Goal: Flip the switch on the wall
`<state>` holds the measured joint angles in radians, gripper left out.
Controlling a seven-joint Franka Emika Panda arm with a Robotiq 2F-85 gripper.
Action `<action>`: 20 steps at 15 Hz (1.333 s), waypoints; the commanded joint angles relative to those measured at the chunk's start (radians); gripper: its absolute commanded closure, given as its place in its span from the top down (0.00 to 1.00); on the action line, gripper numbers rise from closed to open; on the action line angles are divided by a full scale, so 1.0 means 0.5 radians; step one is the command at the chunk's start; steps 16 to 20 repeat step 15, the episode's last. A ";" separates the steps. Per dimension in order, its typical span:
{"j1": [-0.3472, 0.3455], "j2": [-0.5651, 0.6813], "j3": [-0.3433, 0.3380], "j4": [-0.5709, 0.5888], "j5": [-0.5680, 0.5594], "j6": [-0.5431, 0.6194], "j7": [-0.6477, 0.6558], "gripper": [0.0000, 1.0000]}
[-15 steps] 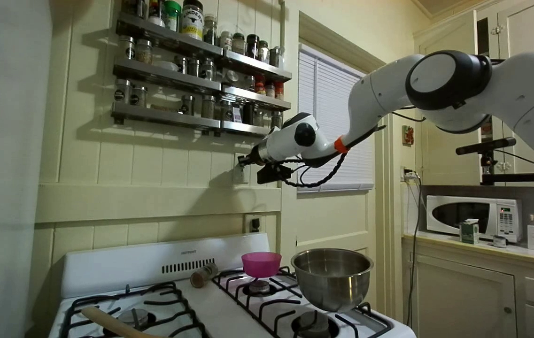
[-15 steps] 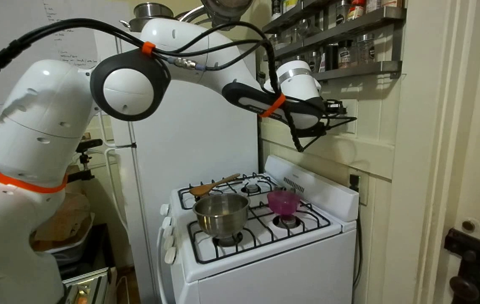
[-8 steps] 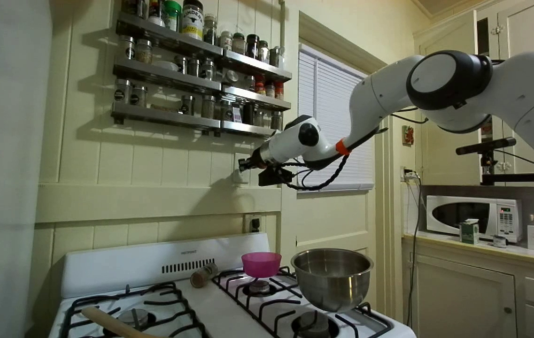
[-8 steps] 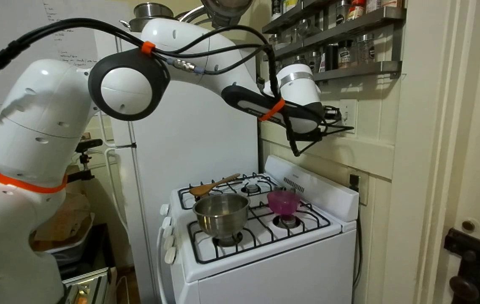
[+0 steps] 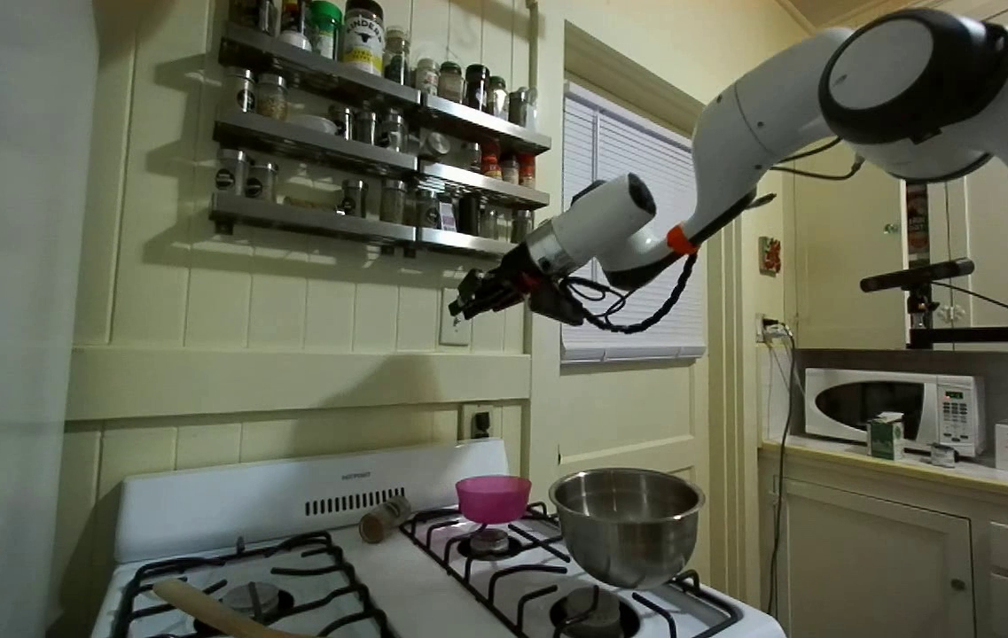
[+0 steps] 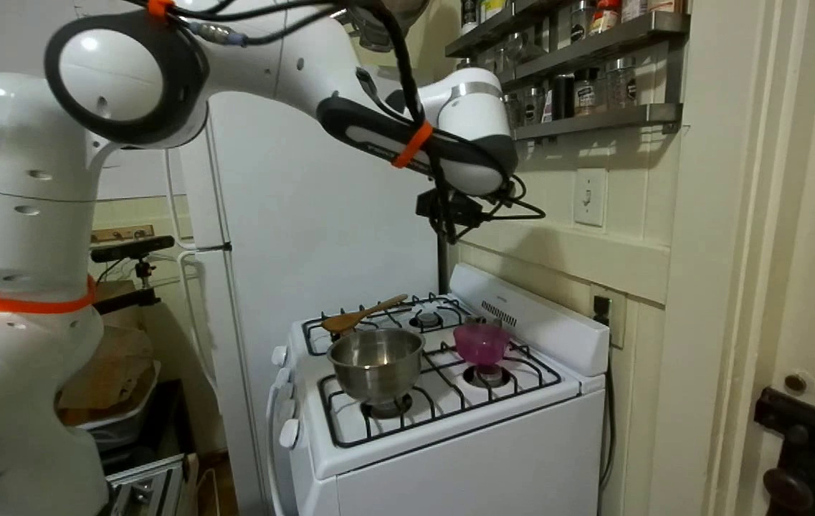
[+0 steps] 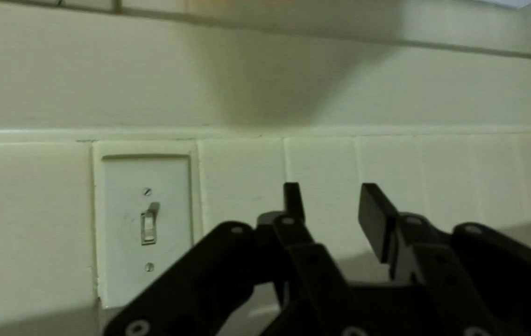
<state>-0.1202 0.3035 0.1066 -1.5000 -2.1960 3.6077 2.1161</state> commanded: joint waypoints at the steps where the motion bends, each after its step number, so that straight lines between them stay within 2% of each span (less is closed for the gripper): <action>1: 0.238 -0.374 -0.268 -0.246 -0.335 0.448 0.520 0.72; 3: 0.358 -0.476 -0.402 -0.206 -0.583 0.750 0.791 0.85; 5: 0.421 -0.514 -0.459 -0.046 -0.837 1.090 1.053 0.99; 6: 0.584 -0.510 -0.793 -0.085 -0.675 1.257 0.846 1.00; 7: 0.573 -0.450 -0.891 0.035 -0.651 1.441 0.805 1.00; 8: 0.645 -0.424 -0.964 0.007 -0.646 1.455 0.805 1.00; 9: 0.707 -0.490 -0.977 -0.231 -0.642 1.294 0.760 1.00; 10: 0.731 -0.486 -1.006 -0.246 -0.641 1.283 0.734 1.00; 11: 0.615 -0.511 -0.950 -0.128 -0.638 1.258 0.750 1.00; 20: 0.624 -0.493 -0.954 -0.147 -0.625 1.219 0.721 1.00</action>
